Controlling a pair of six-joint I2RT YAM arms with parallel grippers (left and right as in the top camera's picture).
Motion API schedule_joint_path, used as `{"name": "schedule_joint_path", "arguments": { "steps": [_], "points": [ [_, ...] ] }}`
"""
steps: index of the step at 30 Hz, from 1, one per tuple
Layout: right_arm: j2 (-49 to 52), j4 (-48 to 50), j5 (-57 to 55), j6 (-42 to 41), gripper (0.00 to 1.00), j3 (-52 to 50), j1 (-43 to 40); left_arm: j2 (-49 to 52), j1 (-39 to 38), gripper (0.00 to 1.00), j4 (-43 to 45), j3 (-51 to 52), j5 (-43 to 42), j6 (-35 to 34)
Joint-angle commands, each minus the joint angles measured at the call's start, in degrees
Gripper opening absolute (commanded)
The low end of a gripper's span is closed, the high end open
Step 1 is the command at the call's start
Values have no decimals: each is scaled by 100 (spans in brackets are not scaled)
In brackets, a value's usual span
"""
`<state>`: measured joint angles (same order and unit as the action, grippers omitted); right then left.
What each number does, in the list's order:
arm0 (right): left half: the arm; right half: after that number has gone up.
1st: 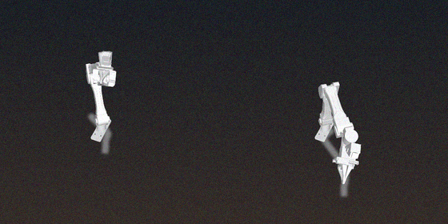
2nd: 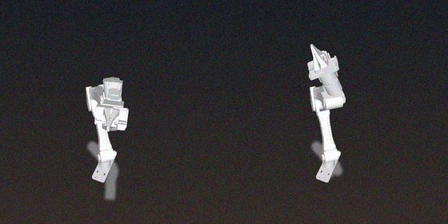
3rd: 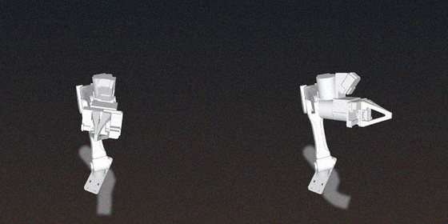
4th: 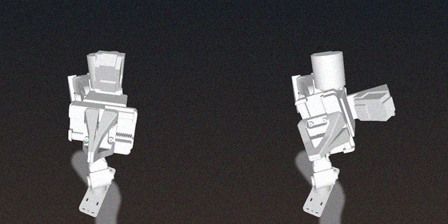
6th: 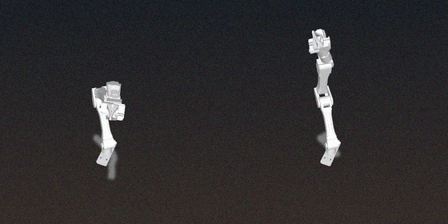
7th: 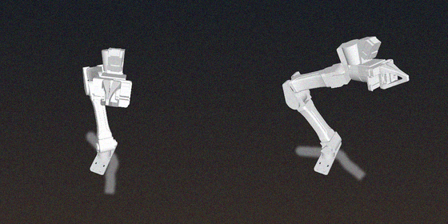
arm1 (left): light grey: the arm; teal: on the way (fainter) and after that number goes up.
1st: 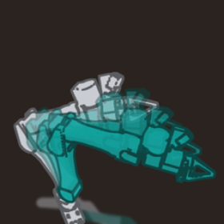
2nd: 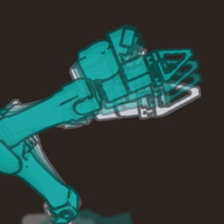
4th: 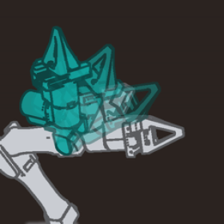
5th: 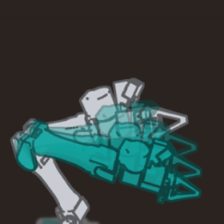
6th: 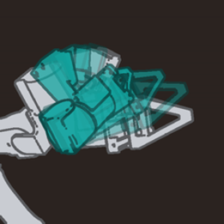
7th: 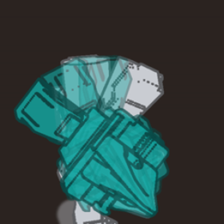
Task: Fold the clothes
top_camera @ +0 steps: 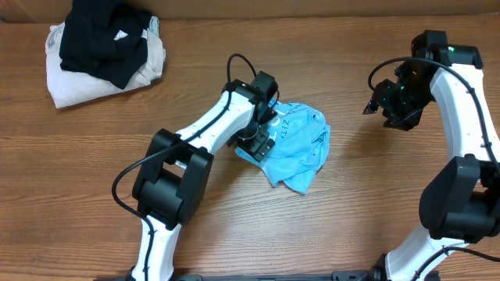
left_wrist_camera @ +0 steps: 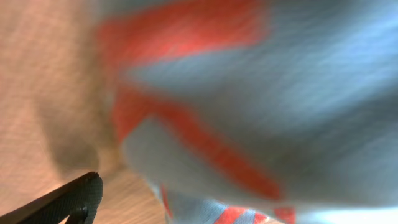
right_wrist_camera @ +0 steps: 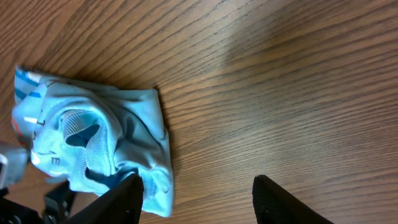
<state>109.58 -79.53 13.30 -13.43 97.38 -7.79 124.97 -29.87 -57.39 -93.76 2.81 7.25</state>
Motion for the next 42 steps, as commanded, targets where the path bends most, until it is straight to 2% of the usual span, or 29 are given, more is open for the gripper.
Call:
{"name": "schedule_joint_path", "arguments": {
  "steps": [1,6,8,10,11,14,17,20,23,29,42],
  "points": [
    [-50,22,28,39,60,17,0,22,289,100,289,35,901,-127],
    [-50,31,26,42,60,17,0,22,640,100,737,13,981,-74],
    [-50,37,26,50,61,17,0,15,710,99,662,-127,979,13],
    [-50,37,28,129,61,17,0,-26,704,100,61,-723,688,111],
    [-50,39,26,129,61,17,0,-39,612,100,-463,-1292,76,284],
    [-50,42,26,131,61,17,0,-39,385,100,-1038,-1963,-645,446],
    [-50,39,24,151,61,17,0,-39,13,100,-1290,-2245,-852,485],
    [-50,37,-138,149,67,17,0,-24,-428,100,-1300,-2208,-866,544],
    [-50,31,-236,151,72,17,-24,-13,-911,100,-1169,-2057,-774,568],
    [-50,-24,-232,149,73,17,-109,9,-1589,100,-476,-1462,-122,535],
    [-50,-83,-229,146,73,17,-122,28,-1659,98,1045,-149,437,551]
  ]
}}
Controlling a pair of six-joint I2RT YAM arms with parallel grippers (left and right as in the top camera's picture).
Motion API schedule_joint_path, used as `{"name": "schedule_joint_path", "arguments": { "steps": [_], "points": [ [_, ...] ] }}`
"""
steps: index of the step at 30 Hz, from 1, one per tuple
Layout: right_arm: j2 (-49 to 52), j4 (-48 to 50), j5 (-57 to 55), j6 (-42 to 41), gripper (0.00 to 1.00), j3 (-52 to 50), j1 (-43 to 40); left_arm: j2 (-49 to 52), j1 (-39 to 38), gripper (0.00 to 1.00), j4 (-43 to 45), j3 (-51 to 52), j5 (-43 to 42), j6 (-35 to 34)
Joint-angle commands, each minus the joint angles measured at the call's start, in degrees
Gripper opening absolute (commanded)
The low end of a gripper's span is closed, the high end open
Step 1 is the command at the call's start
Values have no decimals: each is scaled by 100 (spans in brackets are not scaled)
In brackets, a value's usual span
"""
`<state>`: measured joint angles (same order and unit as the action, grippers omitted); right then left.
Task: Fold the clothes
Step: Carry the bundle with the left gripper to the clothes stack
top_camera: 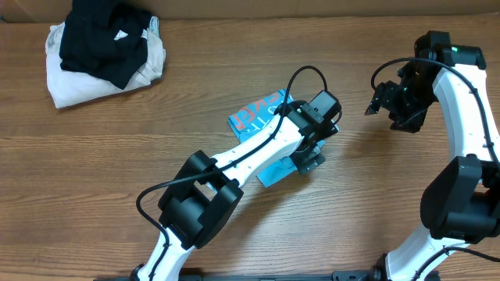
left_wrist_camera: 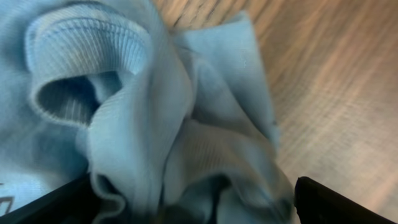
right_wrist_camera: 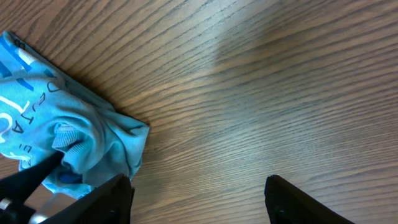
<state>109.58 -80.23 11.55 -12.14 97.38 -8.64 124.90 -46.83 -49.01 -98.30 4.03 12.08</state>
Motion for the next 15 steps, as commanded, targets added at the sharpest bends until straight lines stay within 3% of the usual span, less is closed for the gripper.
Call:
{"name": "schedule_joint_path", "arguments": {
  "steps": [1,7,12,15],
  "points": [
    [-50,-26,-55,17,73,17,-37,35,42,95,306,396,326,70],
    [-50,-22,-59,20,73,17,-39,35,31,64,448,804,337,229],
    [-50,-24,-164,20,73,17,-37,35,35,4,400,824,540,203],
    [-50,-26,-166,20,73,17,-39,35,35,4,409,809,966,94]
  ]
}}
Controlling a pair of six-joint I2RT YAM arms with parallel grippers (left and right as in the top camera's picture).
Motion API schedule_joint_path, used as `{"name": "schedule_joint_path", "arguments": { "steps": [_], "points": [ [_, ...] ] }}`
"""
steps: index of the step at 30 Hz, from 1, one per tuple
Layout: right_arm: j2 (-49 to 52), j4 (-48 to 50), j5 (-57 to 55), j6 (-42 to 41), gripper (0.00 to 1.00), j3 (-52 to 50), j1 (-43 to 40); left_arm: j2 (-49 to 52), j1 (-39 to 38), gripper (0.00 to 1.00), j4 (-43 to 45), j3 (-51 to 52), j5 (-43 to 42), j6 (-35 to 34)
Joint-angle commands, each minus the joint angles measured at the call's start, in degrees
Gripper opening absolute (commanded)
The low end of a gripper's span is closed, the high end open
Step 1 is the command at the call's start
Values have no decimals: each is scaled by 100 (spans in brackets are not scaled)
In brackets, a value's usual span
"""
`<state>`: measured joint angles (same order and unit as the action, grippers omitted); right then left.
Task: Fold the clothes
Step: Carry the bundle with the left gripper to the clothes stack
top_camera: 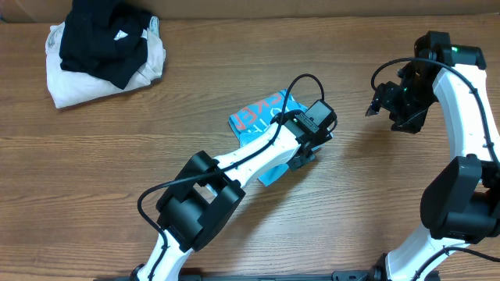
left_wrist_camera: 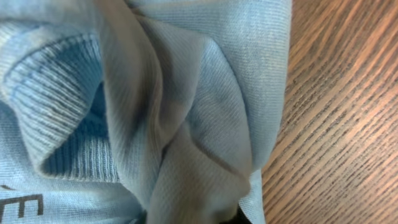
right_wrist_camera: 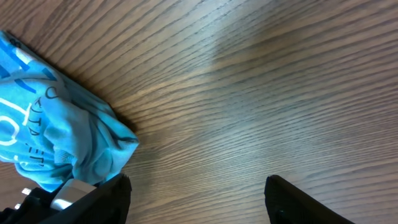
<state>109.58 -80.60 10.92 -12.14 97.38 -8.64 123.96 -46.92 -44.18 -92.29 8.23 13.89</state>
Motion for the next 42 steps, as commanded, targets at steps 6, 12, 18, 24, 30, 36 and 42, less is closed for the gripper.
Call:
{"name": "schedule_joint_path", "arguments": {
  "steps": [6,12,18,24,30,36,42],
  "points": [
    [-50,39,-101,20,73,17,-37,83,116,4,-216,-247,1878,-713],
    [-50,33,-101,20,73,17,-37,68,601,4,-1172,-1814,1939,-811],
    [-50,37,-98,20,73,17,-37,68,1373,4,-2177,-3665,1873,-881],
    [-50,76,-96,17,73,17,-37,68,2151,4,-2568,-5156,1875,-758],
    [-50,79,-96,17,73,17,-37,68,3042,4,-2234,-5960,2575,-444],
    [-50,72,-72,15,73,17,-37,101,3912,4,-1543,-5956,2669,-81],
    [-50,66,-33,15,73,17,-37,140,4743,4,-765,-5925,2669,186]
  ]
}}
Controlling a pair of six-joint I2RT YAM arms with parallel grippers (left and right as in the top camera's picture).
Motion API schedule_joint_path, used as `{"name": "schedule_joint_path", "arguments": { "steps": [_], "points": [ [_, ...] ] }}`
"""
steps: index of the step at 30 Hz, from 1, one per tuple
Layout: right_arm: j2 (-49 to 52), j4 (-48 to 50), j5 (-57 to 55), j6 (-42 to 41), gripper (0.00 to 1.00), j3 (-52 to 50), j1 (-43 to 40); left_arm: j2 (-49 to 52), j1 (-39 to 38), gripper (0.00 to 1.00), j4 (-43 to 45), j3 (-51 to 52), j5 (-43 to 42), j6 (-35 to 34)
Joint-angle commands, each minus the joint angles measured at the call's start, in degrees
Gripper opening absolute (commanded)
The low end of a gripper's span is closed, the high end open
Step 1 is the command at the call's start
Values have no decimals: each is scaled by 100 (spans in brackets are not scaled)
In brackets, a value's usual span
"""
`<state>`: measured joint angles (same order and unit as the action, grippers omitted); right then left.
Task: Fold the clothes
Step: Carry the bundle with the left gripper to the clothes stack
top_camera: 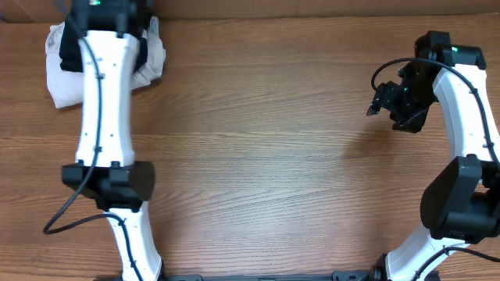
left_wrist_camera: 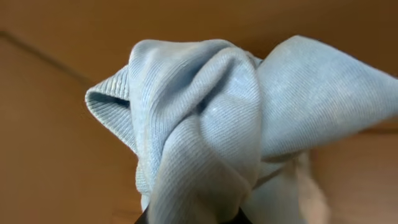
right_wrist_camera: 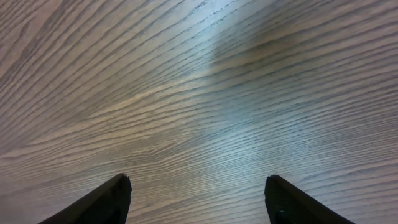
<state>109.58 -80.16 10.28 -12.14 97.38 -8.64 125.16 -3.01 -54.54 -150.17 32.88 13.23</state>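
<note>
A light blue shirt [left_wrist_camera: 199,118] fills the left wrist view, bunched into a thick fold, and my left gripper [left_wrist_camera: 190,219] is shut on it; only dark slivers of the jaws show under the cloth. In the overhead view the left arm [top_camera: 105,86] reaches to the far back left corner, and neither its gripper nor the shirt shows there. My right gripper [top_camera: 380,105] hangs open over bare table at the right, with nothing between its fingers [right_wrist_camera: 118,190].
A pile of clothes lies at the back left corner: a white garment [top_camera: 62,86] with a black one [top_camera: 69,51] on top, partly under the left arm. A brown wall runs along the wooden table's [top_camera: 266,156] far edge.
The left arm has swung from the table's middle to the back left corner, with the blue shirt in its gripper. The shirt is gone from the table centre. The right arm has not moved.
The blue shirt lay crumpled at mid-table with my left gripper at its left edge. Then the gripper was at its right side, down in the folds, and shut on them. Now the shirt hangs from it at the back left.
</note>
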Motion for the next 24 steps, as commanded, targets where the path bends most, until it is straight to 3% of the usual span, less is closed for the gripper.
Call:
{"name": "schedule_joint_path", "arguments": {
  "steps": [1,6,14,24],
  "points": [
    [-50,37,33,11,73,17,-37,20,490,4,387,-138,201,297],
    [-50,50,52,-7,72,17,-37,48,1069,4,841,-120,-138,1012],
    [-50,28,52,-4,72,17,-37,691,1617,4,1300,-101,-345,859],
    [-50,33,50,-4,73,17,-37,1749,1235,4,1147,-101,-1008,299]
  ]
}}
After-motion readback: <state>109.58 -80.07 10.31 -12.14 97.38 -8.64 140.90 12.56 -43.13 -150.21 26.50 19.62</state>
